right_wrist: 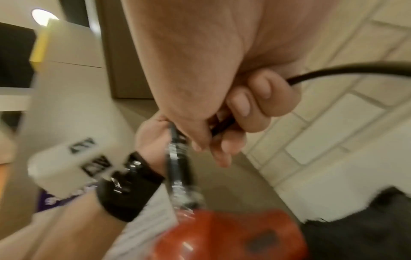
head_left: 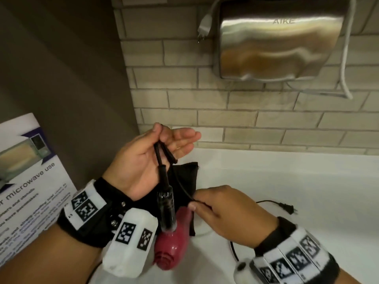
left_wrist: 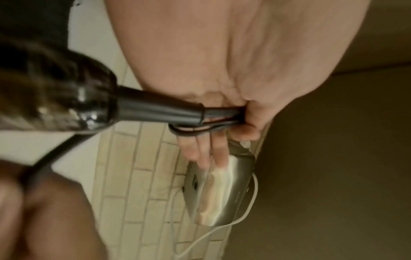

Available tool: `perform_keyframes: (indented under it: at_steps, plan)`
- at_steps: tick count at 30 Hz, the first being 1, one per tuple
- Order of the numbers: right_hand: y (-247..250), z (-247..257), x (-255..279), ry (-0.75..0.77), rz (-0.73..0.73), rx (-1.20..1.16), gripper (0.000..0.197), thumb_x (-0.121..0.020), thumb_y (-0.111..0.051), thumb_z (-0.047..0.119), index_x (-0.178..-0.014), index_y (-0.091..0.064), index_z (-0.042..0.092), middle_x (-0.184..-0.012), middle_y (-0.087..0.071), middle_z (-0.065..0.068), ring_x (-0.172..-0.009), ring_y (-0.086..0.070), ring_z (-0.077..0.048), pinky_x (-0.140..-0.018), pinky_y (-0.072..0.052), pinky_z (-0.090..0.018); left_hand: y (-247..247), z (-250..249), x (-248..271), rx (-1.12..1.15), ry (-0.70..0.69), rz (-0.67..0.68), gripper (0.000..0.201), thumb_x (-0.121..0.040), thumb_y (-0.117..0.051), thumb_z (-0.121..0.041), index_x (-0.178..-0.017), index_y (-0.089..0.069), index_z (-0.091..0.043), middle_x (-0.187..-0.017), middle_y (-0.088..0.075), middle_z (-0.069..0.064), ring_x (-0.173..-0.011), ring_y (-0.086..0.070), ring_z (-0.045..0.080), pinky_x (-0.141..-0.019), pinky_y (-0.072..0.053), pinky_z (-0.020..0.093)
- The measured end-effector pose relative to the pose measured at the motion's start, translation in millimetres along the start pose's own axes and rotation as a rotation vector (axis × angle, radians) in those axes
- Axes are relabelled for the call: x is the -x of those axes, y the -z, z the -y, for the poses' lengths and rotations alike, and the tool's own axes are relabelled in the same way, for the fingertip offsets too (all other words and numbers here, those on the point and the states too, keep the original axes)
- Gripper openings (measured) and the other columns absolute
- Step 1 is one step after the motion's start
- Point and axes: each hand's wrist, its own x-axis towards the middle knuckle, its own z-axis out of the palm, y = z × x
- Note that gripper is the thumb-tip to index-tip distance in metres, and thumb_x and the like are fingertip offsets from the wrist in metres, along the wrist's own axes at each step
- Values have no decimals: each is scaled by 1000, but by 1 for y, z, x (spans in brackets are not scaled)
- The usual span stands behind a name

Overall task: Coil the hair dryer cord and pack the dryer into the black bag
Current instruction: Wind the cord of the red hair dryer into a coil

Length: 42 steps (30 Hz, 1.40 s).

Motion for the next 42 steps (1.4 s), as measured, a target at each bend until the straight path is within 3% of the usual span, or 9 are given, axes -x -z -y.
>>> perform_keyframes:
  at_steps: [8, 12, 17, 20, 23, 26, 31, 38, 42]
  plan:
    - [95, 34, -14, 187, -171, 224, 14, -90, -62, 44, -91, -73, 35, -83, -72, 15, -75, -65, -5, -65, -55, -34, -16, 23, 18, -801, 243, -4, 44, -106, -35, -29, -73, -57, -11, -64, -57, 5, -62, -52, 23, -68, -46, 30]
    - [103, 1, -39, 119, -160, -141, 10, -86, -74, 33, -89, -75, 24, -82, -73, 13, -79, -67, -2, -75, -55, -24, -13, 16, 16, -479, 323, 88, 48, -101, -37, -43, -70, -48, -8, -58, -37, 5, -46, -31, 17, -50, -32, 33]
    - [78, -40, -41, -34, -295, -592, 9, -92, -66, 7, -90, -67, -2, -68, -61, -1, -52, -55, 4, -53, -40, -5, -17, 3, 16, 113, 400, 257, 49, -104, -32, -42, -63, -33, -14, -51, -20, -1, -40, -12, 13, -44, -17, 32]
    - [40, -52, -39, -98, -284, -584, 12, -97, -61, 11, -87, -63, 5, -65, -60, 4, -56, -55, 1, -59, -41, -10, -20, -3, 12, 295, 323, 334, 49, -102, -36, -43, -61, -28, -16, -50, -17, -3, -38, -12, 11, -43, -18, 30]
    - [9, -53, -26, -157, -224, -498, 15, -98, -59, 26, -87, -65, 18, -67, -59, 5, -62, -56, -5, -65, -45, -21, -16, -9, 8, 345, 192, 296, 37, -101, -38, -34, -70, -38, -15, -58, -31, -1, -46, -31, 13, -51, -32, 29]
    - [1, -32, -9, -75, -160, -380, 21, -99, -55, 36, -84, -61, 22, -66, -55, 7, -60, -49, -3, -62, -43, -25, -11, -7, 5, 289, 90, 146, 22, -100, -43, -22, -86, -55, -9, -86, -62, 9, -93, -68, 28, -86, -55, 39]
    - [35, 14, 3, 113, -78, 178, 24, -101, -46, 40, -81, -47, 27, -68, -48, 11, -60, -46, -12, -56, -44, -33, -14, 22, 1, -326, -22, -110, 27, -103, -41, -18, -107, -57, 4, -117, -69, 22, -123, -61, 32, -109, -45, 42]
    - [108, 26, -8, 165, -145, 268, 11, -91, -60, 43, -93, -66, 34, -84, -70, 14, -73, -63, -5, -66, -56, -36, -18, 28, 7, -930, 270, 40, 51, -103, -34, -45, -87, -59, -3, -68, -60, 6, -62, -56, 22, -67, -49, 38]
    - [126, 3, -23, 94, -219, -31, 11, -85, -70, 41, -88, -68, 31, -79, -72, 6, -73, -67, -10, -69, -57, -39, -13, 19, 11, -473, 385, 107, 58, -98, -34, -56, -70, -50, -8, -52, -35, 4, -41, -33, 17, -48, -31, 33]
